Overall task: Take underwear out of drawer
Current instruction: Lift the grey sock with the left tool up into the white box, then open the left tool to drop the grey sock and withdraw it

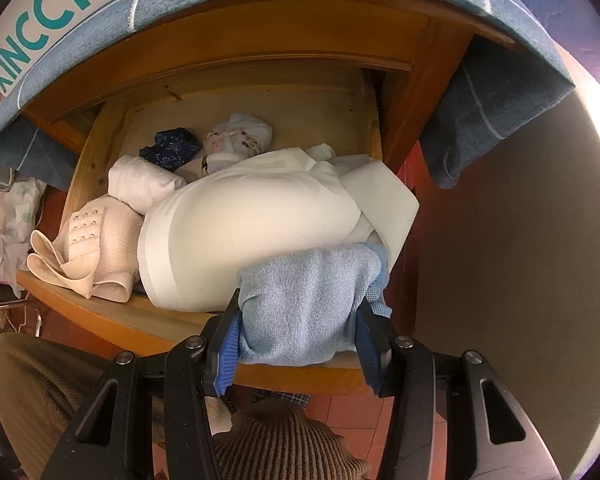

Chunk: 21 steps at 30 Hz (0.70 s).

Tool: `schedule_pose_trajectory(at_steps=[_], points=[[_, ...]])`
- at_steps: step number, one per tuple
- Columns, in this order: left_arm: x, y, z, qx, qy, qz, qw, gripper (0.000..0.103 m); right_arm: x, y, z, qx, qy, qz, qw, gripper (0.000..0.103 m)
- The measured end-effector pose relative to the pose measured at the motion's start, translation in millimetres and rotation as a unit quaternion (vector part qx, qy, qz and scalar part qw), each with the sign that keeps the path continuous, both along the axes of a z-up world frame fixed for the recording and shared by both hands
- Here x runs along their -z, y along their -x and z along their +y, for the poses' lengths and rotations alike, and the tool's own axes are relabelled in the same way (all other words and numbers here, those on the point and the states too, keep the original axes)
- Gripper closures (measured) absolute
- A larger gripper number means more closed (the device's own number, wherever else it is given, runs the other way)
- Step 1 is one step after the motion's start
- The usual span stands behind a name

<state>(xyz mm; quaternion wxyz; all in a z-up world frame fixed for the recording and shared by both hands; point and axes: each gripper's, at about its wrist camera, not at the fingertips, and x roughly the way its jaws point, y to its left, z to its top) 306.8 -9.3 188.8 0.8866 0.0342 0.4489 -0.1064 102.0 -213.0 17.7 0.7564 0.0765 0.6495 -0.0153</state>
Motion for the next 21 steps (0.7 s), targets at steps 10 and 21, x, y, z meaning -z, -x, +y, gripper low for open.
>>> schedule_pose_trajectory(at_steps=[10, 21], points=[[3, 8, -2, 0.001, -0.012, 0.001, 0.9999, 0.081, -3, 2, -1, 0.000, -0.007, -0.007, 1.000, 0.057], [-31, 40, 24, -0.015, 0.016, -0.032, 0.9993, 0.067, -6, 3, 3, -0.004, 0.009, -0.013, 1.000, 0.057]])
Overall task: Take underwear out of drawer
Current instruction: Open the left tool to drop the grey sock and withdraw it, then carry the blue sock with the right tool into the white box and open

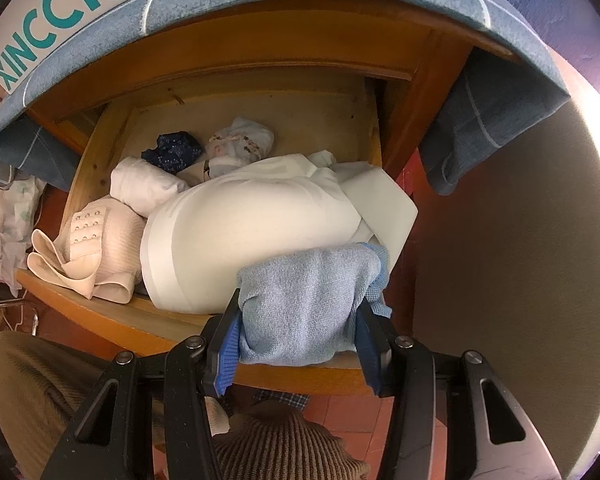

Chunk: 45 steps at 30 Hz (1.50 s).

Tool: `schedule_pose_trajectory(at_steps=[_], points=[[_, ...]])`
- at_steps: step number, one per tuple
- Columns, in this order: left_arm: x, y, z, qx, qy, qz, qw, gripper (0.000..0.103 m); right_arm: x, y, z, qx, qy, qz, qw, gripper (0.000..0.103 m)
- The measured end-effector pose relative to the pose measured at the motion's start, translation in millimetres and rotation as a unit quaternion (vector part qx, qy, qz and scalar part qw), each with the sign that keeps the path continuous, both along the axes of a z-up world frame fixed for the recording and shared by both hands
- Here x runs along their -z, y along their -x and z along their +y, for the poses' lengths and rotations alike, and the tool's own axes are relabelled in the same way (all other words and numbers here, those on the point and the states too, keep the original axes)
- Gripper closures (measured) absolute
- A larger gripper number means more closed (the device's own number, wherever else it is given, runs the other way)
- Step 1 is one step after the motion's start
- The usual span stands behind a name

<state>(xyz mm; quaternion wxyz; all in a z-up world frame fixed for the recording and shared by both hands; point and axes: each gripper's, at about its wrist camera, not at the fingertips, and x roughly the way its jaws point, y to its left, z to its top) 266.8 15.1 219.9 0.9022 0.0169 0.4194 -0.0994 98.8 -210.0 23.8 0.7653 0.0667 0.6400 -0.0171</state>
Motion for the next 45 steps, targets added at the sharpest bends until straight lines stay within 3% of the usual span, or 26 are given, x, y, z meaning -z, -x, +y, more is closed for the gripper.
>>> schedule_pose_trajectory(at_steps=[4, 9, 13, 18, 22, 27, 39, 45], points=[[-11, 23, 21, -0.023, -0.003, -0.026, 0.9994, 0.059, -4, 2, 0, -0.001, 0.001, -0.012, 1.000, 0.057], [1, 59, 46, -0.053, -0.040, -0.052, 0.9965, 0.052, -11, 3, 0, -0.005, -0.003, -0.029, 1.000, 0.057], [33, 79, 58, -0.064, -0.063, -0.032, 0.9955, 0.051, -20, 3, 5, -0.019, -0.004, -0.032, 0.999, 0.057], [100, 94, 66, -0.082, -0.052, 0.039, 0.9946, 0.051, -41, 4, 12, -0.032, -0.006, -0.040, 0.999, 0.057], [144, 105, 65, -0.099, -0.051, 0.070, 0.9913, 0.051, -70, 1, 13, -0.038, -0.006, -0.058, 0.998, 0.057], [173, 118, 55, -0.098, -0.069, 0.070, 0.9903, 0.051, -116, -3, 13, -0.048, 0.003, -0.092, 0.995, 0.057], [189, 117, 53, -0.105, -0.065, 0.073, 0.9897, 0.051, -234, -36, -7, -0.030, -0.005, -0.194, 0.980, 0.056], [195, 117, 69, -0.135, -0.044, 0.087, 0.9860, 0.051, -256, -71, -9, -0.031, 0.009, -0.210, 0.977, 0.056]])
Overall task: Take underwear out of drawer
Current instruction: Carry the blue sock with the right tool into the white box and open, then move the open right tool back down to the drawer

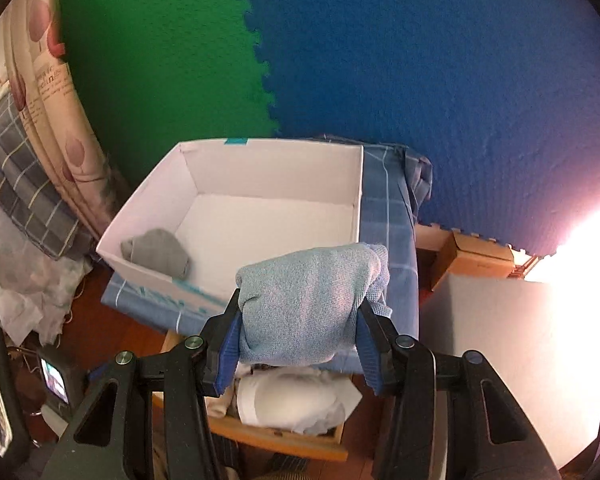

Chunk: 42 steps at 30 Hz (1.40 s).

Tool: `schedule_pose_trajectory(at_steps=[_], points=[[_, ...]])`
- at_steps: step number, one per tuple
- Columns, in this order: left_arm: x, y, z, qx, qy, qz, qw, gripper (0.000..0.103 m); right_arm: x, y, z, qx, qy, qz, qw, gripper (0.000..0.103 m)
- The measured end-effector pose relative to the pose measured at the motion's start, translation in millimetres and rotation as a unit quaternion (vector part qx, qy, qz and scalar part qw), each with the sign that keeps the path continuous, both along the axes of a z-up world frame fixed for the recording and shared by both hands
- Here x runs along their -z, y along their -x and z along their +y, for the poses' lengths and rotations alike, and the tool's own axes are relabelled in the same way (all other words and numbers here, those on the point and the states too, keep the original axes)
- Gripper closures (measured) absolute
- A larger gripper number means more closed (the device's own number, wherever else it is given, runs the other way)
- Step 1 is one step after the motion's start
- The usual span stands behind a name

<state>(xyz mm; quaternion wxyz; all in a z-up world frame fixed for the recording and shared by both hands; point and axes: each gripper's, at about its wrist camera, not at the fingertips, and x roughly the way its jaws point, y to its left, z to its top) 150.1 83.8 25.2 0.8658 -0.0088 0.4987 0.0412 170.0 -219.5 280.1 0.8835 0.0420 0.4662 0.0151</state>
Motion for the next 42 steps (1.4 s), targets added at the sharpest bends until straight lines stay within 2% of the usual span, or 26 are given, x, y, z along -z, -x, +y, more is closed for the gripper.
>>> schedule_pose_trajectory(at_steps=[11, 24, 34, 42], points=[[4, 2, 7, -0.030, -0.007, 0.005, 0.9995, 0.051, 32, -61, 16, -0.009, 0.019, 0.040, 0.999, 0.056], [10, 1, 18, -0.055, 0.003, 0.020, 0.9983, 0.051, 83, -97, 35, -0.027, 0.024, 0.096, 0.995, 0.054], [14, -1, 17, -0.056, 0.003, 0.029, 0.9980, 0.051, 98, -105, 39, -0.020, 0.018, 0.108, 0.994, 0.049], [17, -2, 20, -0.061, 0.013, 0.036, 0.9974, 0.051, 92, -104, 42, -0.015, 0.007, 0.095, 0.995, 0.038]])
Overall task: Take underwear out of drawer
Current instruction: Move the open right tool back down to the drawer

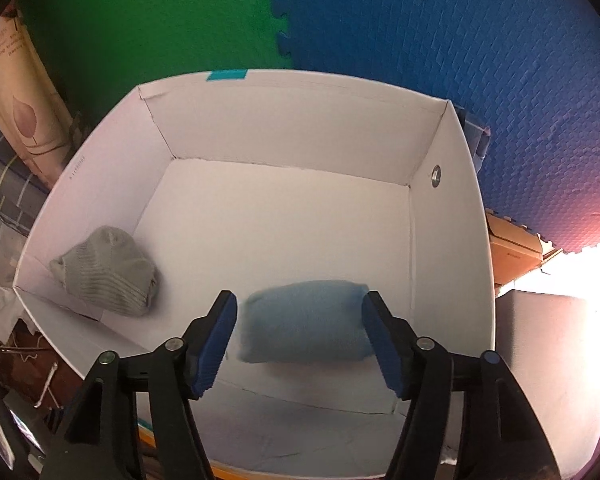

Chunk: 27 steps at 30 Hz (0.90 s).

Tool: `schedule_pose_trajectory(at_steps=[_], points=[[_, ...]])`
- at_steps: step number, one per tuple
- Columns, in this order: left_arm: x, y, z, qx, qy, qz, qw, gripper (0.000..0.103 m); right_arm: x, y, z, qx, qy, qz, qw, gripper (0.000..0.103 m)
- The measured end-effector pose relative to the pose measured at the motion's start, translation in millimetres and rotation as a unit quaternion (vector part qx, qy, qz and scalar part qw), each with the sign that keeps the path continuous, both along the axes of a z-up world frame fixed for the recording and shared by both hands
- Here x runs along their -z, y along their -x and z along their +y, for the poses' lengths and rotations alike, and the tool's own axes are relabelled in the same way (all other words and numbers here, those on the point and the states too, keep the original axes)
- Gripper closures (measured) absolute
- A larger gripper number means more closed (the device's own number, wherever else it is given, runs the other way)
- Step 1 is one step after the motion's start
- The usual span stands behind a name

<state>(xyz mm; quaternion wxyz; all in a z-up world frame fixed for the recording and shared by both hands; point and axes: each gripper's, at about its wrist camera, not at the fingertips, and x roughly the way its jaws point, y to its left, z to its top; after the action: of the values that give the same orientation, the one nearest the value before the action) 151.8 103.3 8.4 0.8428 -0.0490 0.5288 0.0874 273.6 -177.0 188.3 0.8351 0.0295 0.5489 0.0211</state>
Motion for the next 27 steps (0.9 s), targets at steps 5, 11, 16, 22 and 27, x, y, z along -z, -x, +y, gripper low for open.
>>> schedule_pose_trajectory(at_steps=[5, 11, 16, 22, 27], points=[[2, 0, 2, -0.004, 0.009, 0.003, 0.9999, 0.051, -17, 5, 5, -0.005, 0.004, -0.020, 1.000, 0.031], [4, -1, 6, -0.009, 0.025, 0.008, 0.9996, 0.051, -44, 25, 7, -0.019, 0.001, -0.041, 0.999, 0.028], [4, -1, 8, -0.011, 0.036, 0.007, 0.9993, 0.051, -58, 57, 4, -0.033, -0.001, -0.044, 0.999, 0.025], [4, -1, 8, -0.008, 0.048, 0.006, 0.9988, 0.051, -58, 111, -4, -0.052, -0.010, -0.026, 0.998, 0.020], [5, -2, 7, -0.003, 0.058, 0.007, 0.9983, 0.051, -27, 144, -3, -0.057, -0.009, 0.017, 0.998, 0.017]])
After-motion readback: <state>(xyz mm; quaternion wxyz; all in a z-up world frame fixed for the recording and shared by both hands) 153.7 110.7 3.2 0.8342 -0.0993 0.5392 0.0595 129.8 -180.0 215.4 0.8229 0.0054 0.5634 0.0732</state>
